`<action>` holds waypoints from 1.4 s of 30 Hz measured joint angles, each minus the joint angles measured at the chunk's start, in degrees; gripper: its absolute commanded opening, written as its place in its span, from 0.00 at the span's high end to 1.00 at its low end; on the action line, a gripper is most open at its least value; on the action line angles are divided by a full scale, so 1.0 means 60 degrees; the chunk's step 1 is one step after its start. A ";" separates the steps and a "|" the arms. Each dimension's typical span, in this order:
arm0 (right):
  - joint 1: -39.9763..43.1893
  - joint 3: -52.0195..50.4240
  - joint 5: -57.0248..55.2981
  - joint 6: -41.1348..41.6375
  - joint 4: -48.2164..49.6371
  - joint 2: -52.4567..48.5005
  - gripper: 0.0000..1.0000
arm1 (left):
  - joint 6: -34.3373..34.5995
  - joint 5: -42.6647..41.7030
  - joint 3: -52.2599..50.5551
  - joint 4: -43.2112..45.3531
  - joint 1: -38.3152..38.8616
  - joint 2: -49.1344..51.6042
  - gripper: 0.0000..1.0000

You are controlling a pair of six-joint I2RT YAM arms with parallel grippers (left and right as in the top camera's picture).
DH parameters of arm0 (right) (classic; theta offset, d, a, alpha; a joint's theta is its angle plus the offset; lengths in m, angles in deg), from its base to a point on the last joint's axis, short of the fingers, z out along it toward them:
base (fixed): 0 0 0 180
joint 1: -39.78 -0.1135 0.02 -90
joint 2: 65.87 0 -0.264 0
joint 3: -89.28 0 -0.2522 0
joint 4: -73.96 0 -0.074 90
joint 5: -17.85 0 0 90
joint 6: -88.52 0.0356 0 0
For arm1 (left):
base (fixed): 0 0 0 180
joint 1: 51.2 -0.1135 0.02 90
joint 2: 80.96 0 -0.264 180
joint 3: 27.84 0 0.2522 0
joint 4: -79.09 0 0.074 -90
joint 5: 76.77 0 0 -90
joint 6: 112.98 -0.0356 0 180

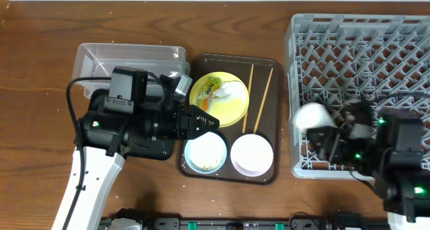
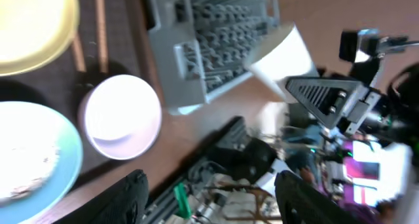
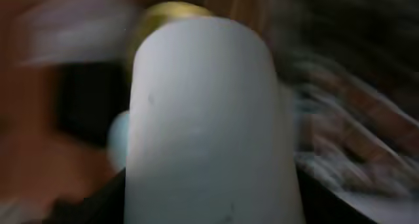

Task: Sort waste into correct bins and load items into the dishwasher rack
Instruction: 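Carry the white cup with the right gripper and set it in the rack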

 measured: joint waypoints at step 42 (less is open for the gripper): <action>0.1231 0.2204 -0.2885 0.0831 -0.0936 -0.4477 0.08 | -0.0200 0.1078 0.0000 -0.0623 0.0004 0.0000 0.33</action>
